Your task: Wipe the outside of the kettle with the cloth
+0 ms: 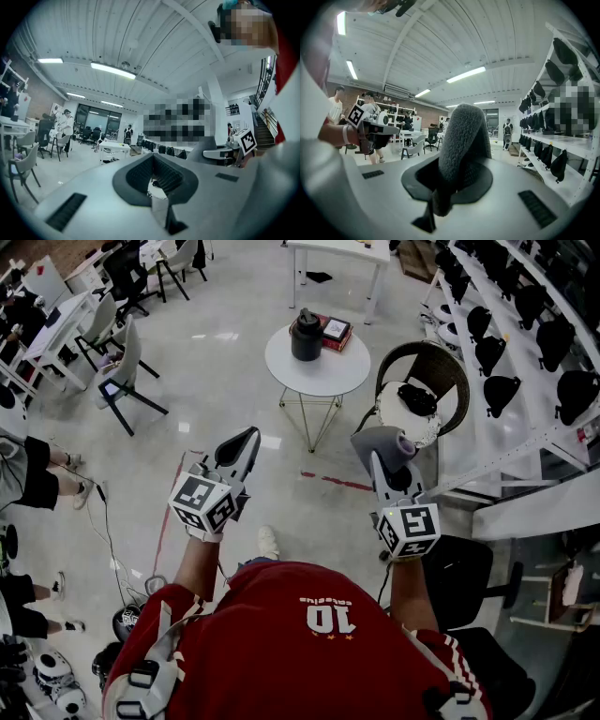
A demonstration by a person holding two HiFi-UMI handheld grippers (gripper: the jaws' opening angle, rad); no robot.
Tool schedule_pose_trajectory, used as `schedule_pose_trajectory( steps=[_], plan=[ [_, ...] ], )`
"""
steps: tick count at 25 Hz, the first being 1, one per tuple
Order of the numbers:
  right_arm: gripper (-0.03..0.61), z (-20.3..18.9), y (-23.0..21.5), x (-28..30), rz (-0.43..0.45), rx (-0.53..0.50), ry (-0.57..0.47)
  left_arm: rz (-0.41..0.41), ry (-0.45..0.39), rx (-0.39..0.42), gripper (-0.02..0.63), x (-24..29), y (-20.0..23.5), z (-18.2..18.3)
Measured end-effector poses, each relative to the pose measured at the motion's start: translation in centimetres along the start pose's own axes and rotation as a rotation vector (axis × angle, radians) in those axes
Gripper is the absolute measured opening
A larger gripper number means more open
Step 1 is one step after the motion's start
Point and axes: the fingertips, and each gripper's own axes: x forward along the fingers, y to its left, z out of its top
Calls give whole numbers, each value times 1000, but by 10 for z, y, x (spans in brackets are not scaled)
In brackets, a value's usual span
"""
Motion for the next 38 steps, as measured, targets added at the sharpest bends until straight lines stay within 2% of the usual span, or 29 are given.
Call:
schedule_pose_trajectory(
  steps=[4,14,25,32,38],
  plan=[
    [51,-1,-1,-7,7,-1,-3,-13,-12,-23,8,-2,-11,2],
    [51,-8,-8,-23,16,-21,2,-9,-6,-13,9,-1,-32,-2],
    [50,-24,-20,-45,56,18,-7,-3,37,2,9,-1,-61,-20],
    [51,-29,-33,-36,48,28,-17,-20,32,9,9,18,-60,-23],
    [51,-26,-52,-7,40,9,-10,-17,38,-18,9,57,-26,-33]
  ],
)
